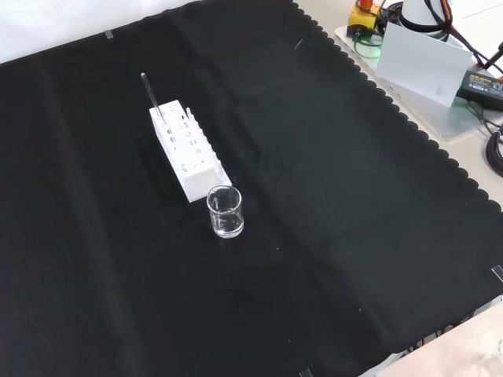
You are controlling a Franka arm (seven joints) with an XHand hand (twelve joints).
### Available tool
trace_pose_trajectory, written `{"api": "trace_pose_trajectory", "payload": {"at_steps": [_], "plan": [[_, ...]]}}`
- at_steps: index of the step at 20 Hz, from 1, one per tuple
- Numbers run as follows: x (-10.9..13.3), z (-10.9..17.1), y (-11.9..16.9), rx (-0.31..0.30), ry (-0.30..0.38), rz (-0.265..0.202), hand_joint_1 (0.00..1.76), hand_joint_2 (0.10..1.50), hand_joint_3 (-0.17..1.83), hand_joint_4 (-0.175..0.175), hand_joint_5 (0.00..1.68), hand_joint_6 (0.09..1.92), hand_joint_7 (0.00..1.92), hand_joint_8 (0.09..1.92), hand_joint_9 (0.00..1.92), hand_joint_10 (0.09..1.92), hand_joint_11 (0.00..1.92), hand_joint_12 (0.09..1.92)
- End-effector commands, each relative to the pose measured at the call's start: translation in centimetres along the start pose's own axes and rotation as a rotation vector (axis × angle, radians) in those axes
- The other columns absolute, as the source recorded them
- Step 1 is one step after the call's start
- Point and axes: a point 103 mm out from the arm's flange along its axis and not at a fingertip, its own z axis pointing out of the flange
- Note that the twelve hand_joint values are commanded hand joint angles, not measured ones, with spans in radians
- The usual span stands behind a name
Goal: Take the glass rod from the white test tube rack.
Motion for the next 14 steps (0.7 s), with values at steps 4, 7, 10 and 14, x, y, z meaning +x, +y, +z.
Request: {"api": "trace_pose_trajectory", "payload": {"at_steps": [4, 7, 10, 14], "plan": [[-0.13, -0.08, 0.04, 0.002, -0.01, 0.007, 0.61, 0.71, 0.58, -0.057, 0.13, 0.09, 0.0, 0.77, 0.16, 0.88, 0.18, 1.44], [-0.33, -0.17, -0.04, 0.003, -0.008, 0.011, 0.61, 0.71, 0.57, -0.059, 0.14, 0.09, 0.0, 0.77, 0.16, 0.89, 0.18, 1.45], [-0.51, -0.12, -0.16, 0.006, -0.01, 0.014, 0.61, 0.72, 0.57, -0.06, 0.15, 0.09, 0.0, 0.77, 0.16, 0.9, 0.18, 1.45], [-0.62, -0.05, -0.26, 0.006, -0.012, 0.015, 0.61, 0.72, 0.57, -0.06, 0.15, 0.09, 0.0, 0.77, 0.16, 0.9, 0.18, 1.45]]}}
